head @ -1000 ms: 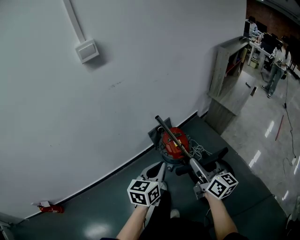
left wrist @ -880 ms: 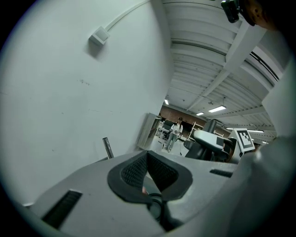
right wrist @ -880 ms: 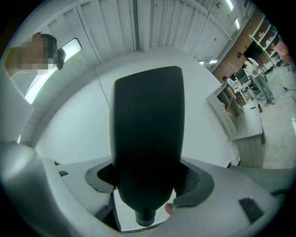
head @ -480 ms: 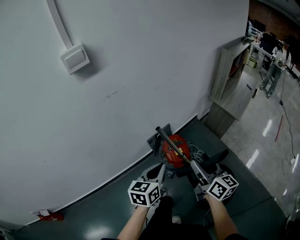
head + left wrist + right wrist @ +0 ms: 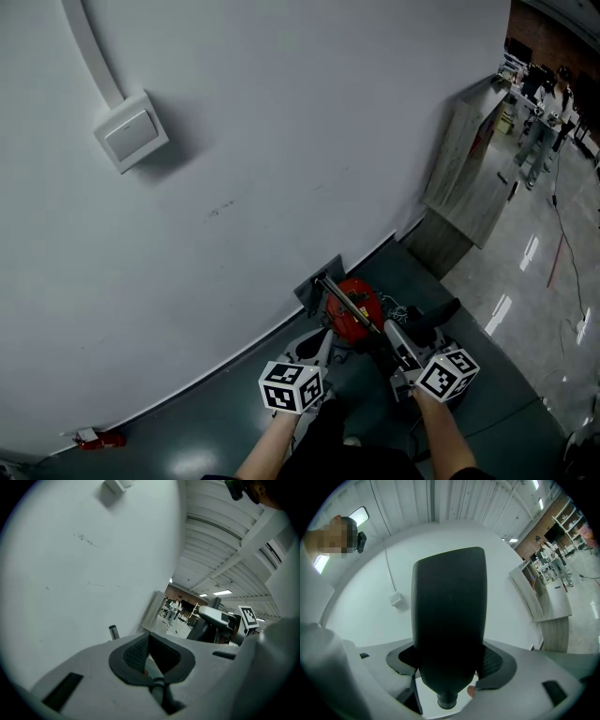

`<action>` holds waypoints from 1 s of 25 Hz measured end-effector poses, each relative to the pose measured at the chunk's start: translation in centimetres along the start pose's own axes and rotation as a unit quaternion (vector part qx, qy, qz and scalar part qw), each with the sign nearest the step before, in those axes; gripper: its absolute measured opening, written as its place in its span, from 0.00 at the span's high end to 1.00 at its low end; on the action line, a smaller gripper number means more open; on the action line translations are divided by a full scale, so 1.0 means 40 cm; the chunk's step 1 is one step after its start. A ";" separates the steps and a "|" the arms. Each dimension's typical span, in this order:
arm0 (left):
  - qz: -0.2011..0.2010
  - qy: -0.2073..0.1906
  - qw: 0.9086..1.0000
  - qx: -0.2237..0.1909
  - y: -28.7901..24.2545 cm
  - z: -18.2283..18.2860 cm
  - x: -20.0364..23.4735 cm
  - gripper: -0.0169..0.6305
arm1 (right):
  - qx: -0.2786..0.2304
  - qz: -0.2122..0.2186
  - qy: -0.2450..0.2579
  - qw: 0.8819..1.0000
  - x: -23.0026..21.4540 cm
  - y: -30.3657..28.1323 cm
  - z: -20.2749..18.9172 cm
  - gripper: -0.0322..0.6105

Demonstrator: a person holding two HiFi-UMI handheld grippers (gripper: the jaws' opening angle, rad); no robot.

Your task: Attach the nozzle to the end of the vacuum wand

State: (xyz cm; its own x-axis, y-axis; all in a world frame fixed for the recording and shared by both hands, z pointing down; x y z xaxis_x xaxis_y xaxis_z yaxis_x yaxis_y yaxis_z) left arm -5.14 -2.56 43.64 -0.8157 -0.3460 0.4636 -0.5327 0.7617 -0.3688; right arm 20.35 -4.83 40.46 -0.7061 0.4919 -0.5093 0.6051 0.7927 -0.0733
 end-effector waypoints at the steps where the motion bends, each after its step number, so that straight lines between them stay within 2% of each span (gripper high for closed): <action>1: 0.000 0.002 1.000 0.002 -0.007 0.006 0.010 0.97 | 0.001 -0.001 0.000 1.000 -0.002 -0.013 0.003 0.42; 13: 0.005 0.021 1.000 0.010 -0.045 0.037 0.068 0.97 | 0.008 0.000 -0.009 1.000 -0.021 -0.103 0.024 0.42; 25: 0.050 0.059 0.997 -0.007 -0.093 0.014 0.141 0.97 | 0.024 0.032 -0.013 0.999 -0.081 -0.223 0.055 0.42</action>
State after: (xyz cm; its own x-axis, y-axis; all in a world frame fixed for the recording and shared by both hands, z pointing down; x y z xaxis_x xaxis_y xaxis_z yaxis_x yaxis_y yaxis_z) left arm -7.89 -7.63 47.18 -0.8321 -0.2017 0.5166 -0.4459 0.7972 -0.4070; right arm 18.04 -14.29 40.86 -0.6560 0.5308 -0.5366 0.6660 0.7416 -0.0805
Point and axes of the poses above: the fingertips, and each gripper's own axes: y backward along the fingers, x to its left, z out of its top, the point moved 10 cm from there along y, backward along the fingers, and after that the axes turned 3 degrees about y, right-handed, at the moved point
